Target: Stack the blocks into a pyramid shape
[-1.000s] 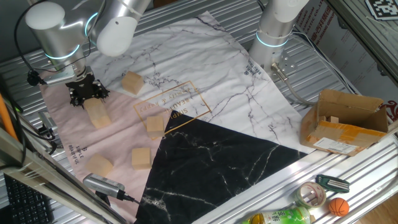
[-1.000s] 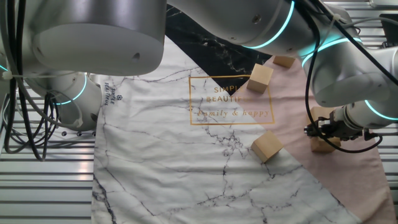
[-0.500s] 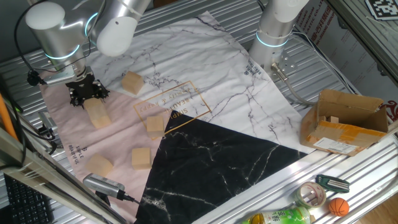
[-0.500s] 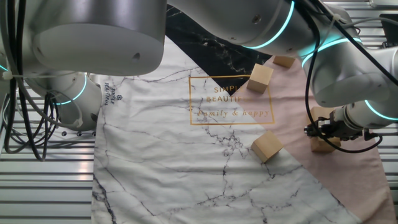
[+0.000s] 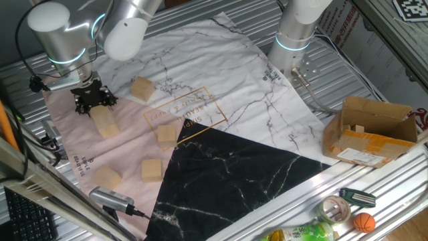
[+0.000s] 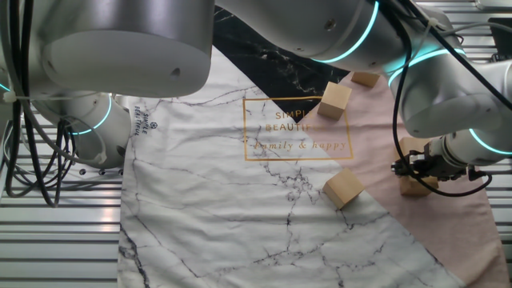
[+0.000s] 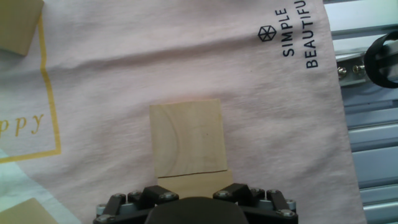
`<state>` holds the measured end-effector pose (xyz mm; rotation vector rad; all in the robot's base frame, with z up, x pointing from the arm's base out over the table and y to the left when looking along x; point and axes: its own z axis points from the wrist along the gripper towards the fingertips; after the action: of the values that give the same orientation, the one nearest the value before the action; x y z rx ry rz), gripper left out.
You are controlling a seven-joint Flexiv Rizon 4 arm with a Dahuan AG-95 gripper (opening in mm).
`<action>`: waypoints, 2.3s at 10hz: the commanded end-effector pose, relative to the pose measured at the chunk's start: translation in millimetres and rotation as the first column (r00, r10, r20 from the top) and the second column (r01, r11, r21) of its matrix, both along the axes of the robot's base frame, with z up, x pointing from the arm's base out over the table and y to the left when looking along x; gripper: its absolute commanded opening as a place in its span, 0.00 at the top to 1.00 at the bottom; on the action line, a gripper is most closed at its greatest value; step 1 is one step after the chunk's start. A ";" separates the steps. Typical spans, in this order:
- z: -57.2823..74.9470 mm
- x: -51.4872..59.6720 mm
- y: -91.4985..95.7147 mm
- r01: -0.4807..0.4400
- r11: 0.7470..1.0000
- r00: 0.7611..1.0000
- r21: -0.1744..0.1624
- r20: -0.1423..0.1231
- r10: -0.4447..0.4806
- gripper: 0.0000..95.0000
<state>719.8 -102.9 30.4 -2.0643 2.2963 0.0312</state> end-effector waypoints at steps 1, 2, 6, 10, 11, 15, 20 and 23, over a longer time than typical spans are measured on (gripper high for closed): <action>0.0 0.0 -0.1 -0.001 1.000 1.000 0.000 0.000 0.001 0.20; 0.0 0.0 -0.1 -0.001 1.000 1.000 0.000 0.000 0.001 0.20; 3.9 -1.2 1.4 0.020 1.000 1.000 -0.006 -0.009 -0.020 0.00; 4.0 -0.9 1.4 0.021 1.000 1.000 -0.005 -0.008 -0.021 0.00; 4.1 -0.8 1.5 0.022 1.000 1.000 -0.005 -0.008 -0.022 0.00; 17.7 2.9 3.9 0.032 0.999 0.999 -0.014 -0.020 -0.033 0.20; 29.0 -0.3 3.0 0.044 0.999 0.999 -0.011 -0.024 -0.045 0.20; 41.1 -8.0 2.0 0.068 0.998 0.997 -0.019 -0.024 -0.068 0.20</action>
<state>711.9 -100.7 73.0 -2.0026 2.3922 0.0390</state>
